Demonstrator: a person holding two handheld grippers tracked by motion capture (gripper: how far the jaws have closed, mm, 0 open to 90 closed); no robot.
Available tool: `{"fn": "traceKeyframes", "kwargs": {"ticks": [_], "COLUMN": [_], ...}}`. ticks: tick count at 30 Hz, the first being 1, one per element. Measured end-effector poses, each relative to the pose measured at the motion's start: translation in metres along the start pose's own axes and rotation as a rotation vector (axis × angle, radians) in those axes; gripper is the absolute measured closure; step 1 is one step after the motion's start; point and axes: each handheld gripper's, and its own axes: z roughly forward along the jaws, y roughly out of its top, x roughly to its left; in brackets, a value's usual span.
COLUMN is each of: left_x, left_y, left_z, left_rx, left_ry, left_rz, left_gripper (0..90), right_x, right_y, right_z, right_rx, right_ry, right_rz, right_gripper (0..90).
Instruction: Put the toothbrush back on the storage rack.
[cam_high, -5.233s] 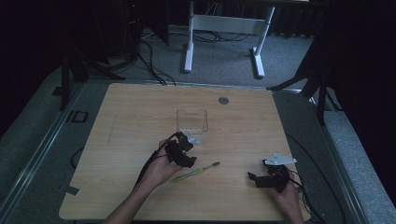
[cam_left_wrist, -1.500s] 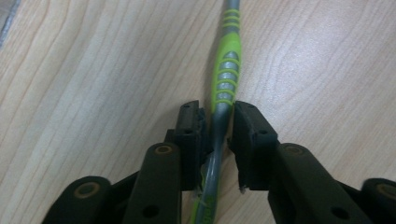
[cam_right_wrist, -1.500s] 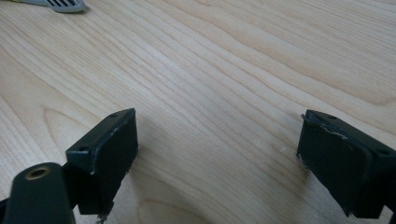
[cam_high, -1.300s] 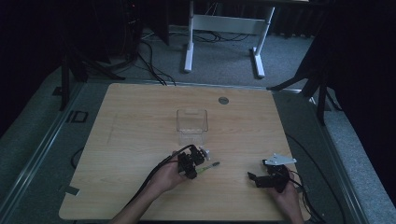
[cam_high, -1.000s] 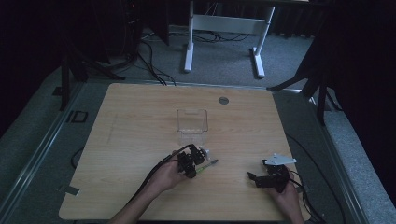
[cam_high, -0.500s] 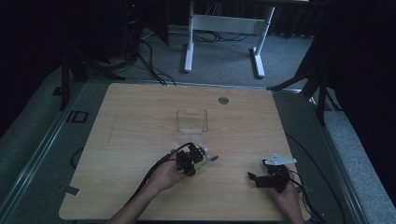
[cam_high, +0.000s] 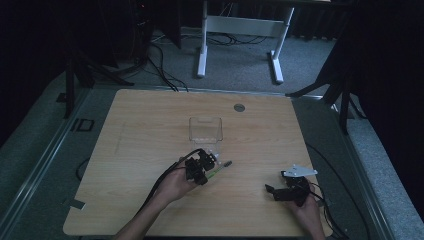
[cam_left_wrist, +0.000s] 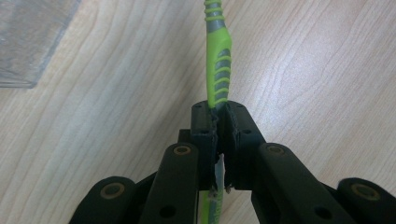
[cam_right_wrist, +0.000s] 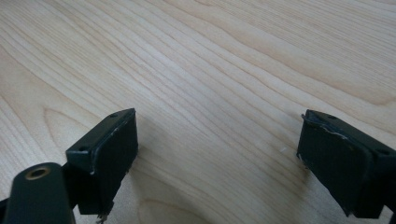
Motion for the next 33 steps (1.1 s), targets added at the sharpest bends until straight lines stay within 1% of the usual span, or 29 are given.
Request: {"fn": "traceKeyframes", "kwargs": {"ticks": [12, 14, 20, 25, 30, 31, 32, 33], "left_x": [0.006, 0.008, 0.011, 0.013, 0.016, 0.016, 0.017, 0.018], "left_y": [-0.002, -0.002, -0.003, -0.004, -0.005, -0.005, -0.005, -0.005], "left_z": [-0.014, -0.016, -0.023, -0.028, -0.033, -0.033, -0.034, -0.035], "left_rx": [-0.057, -0.066, -0.092, -0.131, -0.156, -0.156, -0.164, -0.168], "left_ry": [0.006, 0.012, 0.011, 0.02, 0.023, 0.023, 0.016, 0.012], "left_rz": [-0.026, -0.028, -0.04, -0.057, -0.068, -0.068, -0.078, -0.081], "left_gripper": [83.4, 83.5, 83.5, 83.6, 83.6, 83.6, 83.6, 83.6], "right_x": [0.0, 0.0, 0.0, 0.0, 0.0, 0.0, 0.0, 0.0], "right_y": [0.0, 0.0, 0.0, 0.0, 0.0, 0.0, 0.0, 0.0], "right_z": [0.0, 0.0, 0.0, 0.0, 0.0, 0.0, 0.0, 0.0], "right_rx": [0.0, 0.0, 0.0, -0.001, -0.001, -0.001, -0.001, -0.001], "right_ry": [0.0, 0.0, 0.0, -0.001, 0.0, 0.0, -0.001, -0.001], "right_rz": [-0.001, -0.001, -0.002, -0.002, -0.002, -0.002, -0.002, -0.002], "right_gripper": [12.0, 12.0, 12.0, 12.0, 12.0, 12.0, 12.0, 12.0]}}
